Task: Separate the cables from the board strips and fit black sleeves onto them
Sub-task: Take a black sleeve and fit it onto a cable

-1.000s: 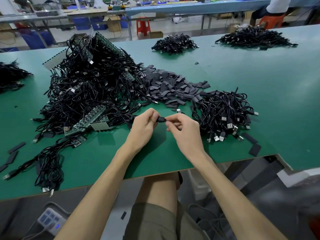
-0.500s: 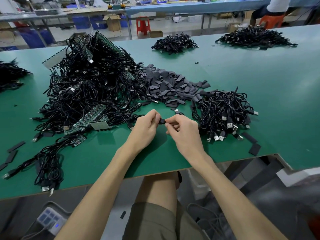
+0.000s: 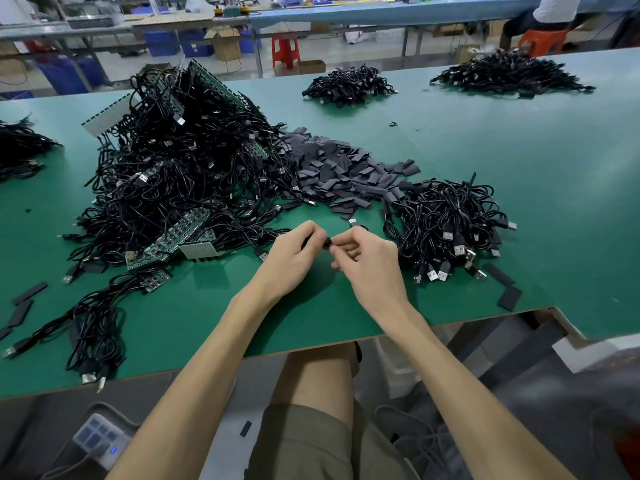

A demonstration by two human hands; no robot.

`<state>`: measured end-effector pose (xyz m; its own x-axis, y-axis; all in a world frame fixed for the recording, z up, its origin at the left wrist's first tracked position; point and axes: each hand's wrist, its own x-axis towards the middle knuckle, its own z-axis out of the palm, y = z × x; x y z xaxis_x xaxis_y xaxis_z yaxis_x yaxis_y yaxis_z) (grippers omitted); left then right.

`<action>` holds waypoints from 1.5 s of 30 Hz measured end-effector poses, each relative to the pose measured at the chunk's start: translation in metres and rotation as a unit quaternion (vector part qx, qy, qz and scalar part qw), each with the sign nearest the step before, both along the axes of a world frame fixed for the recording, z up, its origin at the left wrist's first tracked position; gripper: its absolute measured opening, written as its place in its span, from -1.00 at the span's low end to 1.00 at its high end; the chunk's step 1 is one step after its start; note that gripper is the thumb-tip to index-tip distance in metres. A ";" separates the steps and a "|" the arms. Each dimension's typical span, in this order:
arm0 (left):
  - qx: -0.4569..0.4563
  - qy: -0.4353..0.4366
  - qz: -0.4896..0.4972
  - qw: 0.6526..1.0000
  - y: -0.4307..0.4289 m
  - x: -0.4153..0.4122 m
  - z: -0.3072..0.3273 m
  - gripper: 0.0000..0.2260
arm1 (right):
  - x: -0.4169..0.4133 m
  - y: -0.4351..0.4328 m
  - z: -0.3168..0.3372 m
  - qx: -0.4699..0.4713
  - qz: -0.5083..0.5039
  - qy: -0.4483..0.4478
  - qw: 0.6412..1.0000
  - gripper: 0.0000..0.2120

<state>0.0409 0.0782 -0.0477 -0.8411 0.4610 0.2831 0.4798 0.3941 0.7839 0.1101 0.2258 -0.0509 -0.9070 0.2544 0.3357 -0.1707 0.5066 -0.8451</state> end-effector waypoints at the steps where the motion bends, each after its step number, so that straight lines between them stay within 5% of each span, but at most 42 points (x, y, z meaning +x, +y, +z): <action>1: 0.018 -0.017 0.001 1.000 0.000 0.000 0.000 -0.77 | 0.000 0.001 0.000 -0.008 -0.003 0.002 1.000 -0.95; 9: 0.139 -0.090 -0.033 0.986 -0.003 -0.001 0.006 -0.86 | -0.001 0.001 0.002 -0.049 -0.006 -0.004 0.999 -0.96; 16: 0.219 -0.142 -0.074 0.963 -0.007 0.000 0.009 -0.71 | -0.002 0.003 0.002 -0.062 -0.002 -0.002 0.998 -0.96; 45: 0.167 -0.103 -0.024 0.980 -0.006 -0.005 0.002 -0.68 | -0.004 0.004 -0.002 -0.080 0.016 0.005 0.997 -0.93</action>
<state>0.0363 0.0723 -0.0462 -0.8755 0.4127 0.2514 0.3097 0.0798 0.9475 0.1058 0.2296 -0.0533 -0.9120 0.2773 0.3023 -0.1935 0.3589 -0.9131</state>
